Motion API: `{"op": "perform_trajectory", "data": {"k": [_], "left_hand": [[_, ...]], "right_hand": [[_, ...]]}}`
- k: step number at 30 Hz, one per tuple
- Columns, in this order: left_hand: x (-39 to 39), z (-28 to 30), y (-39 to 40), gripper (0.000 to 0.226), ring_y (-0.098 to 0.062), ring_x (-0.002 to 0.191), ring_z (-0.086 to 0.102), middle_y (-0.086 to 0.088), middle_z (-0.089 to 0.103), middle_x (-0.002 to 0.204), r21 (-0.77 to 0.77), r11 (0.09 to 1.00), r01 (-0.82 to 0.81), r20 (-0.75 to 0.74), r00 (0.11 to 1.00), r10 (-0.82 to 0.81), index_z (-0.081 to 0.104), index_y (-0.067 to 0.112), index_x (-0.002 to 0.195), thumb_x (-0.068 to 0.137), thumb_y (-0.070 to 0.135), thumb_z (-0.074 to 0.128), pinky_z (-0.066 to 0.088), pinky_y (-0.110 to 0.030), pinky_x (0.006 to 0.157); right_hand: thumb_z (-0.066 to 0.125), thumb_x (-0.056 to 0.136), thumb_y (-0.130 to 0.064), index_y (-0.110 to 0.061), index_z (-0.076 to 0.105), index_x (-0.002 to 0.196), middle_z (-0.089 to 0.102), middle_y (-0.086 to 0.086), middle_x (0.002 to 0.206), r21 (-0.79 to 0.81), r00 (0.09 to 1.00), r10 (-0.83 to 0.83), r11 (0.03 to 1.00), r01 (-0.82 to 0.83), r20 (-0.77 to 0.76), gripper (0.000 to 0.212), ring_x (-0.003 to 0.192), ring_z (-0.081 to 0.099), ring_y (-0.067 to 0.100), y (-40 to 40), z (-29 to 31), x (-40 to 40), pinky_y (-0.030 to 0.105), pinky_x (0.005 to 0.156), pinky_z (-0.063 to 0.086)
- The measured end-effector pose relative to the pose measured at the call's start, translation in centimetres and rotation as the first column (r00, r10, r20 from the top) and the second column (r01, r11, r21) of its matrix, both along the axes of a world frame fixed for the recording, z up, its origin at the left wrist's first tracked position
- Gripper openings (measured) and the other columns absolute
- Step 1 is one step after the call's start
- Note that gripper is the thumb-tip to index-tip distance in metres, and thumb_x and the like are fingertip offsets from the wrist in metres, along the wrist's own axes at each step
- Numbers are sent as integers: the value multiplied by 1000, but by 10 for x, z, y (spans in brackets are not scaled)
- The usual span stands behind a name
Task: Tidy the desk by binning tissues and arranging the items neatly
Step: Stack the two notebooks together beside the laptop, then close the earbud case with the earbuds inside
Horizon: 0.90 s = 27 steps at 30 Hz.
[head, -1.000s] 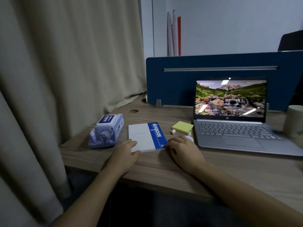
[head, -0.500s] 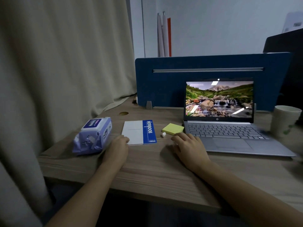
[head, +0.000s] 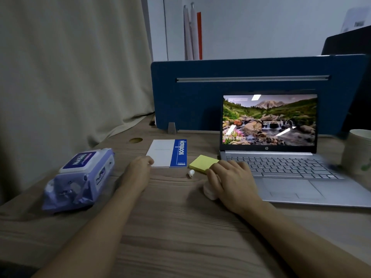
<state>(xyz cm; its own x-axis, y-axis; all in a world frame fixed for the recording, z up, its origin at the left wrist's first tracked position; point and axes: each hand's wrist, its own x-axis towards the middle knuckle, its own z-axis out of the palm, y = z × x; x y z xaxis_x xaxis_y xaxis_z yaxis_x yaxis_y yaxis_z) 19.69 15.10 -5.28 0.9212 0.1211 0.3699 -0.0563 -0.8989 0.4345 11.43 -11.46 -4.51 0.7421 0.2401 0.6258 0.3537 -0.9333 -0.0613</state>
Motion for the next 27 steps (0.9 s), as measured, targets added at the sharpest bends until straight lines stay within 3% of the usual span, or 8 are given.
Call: {"op": "perform_trajectory", "data": {"k": [4,7,11,17,21,24,27], "left_hand": [[28,-4,-2,26,-23,104,56,-7,60,123,-26,1000,17,6,1000,-17,63,19,118,99,11,46,49,-39,85],[36,-7,-4,31,-22,108,54,-4,56,129,-5,999,35,27,999,-35,58,25,123,96,11,53,48,-39,83],[22,-5,-17,39,-21,124,42,2,52,135,92,975,201,142,967,-212,55,29,128,92,15,59,43,-42,97],[-19,-2,-62,32,-4,113,43,10,55,123,3,854,521,174,841,-513,55,30,124,93,22,56,37,-25,89],[-41,-4,-75,32,-1,104,54,9,57,118,-96,821,562,121,825,-551,56,27,124,93,18,57,42,-11,78],[-55,-3,-79,35,2,99,56,13,56,112,-147,810,568,78,823,-563,53,32,122,91,16,56,46,-11,70],[-65,-3,-81,39,4,98,56,19,56,107,-167,799,578,71,815,-575,51,32,125,91,13,56,47,-9,72]], "right_hand": [[26,94,-48,-26,62,87,64,-8,88,103,996,-31,994,39,-79,42,85,57,17,-8,3,11,37,78,39],[45,93,-36,-24,64,94,68,-4,93,189,995,-29,981,46,-93,23,85,60,21,-21,5,19,34,72,38],[53,92,-27,-22,65,110,69,0,106,268,972,83,963,-21,-222,23,94,61,20,-34,9,22,35,78,49],[59,92,-30,-21,69,108,69,-4,102,272,872,338,929,-250,-355,21,91,61,12,-34,18,14,37,80,51],[60,88,-50,-22,67,109,67,-7,102,245,832,382,920,-304,-403,36,87,61,7,-34,19,7,27,72,49],[64,85,-51,-23,66,112,66,-5,100,185,847,370,929,-322,-382,39,86,57,10,-27,13,4,29,74,45],[68,84,-47,-22,64,115,59,-4,95,170,863,363,931,-322,-350,40,84,49,10,-21,7,4,24,71,36]]}}
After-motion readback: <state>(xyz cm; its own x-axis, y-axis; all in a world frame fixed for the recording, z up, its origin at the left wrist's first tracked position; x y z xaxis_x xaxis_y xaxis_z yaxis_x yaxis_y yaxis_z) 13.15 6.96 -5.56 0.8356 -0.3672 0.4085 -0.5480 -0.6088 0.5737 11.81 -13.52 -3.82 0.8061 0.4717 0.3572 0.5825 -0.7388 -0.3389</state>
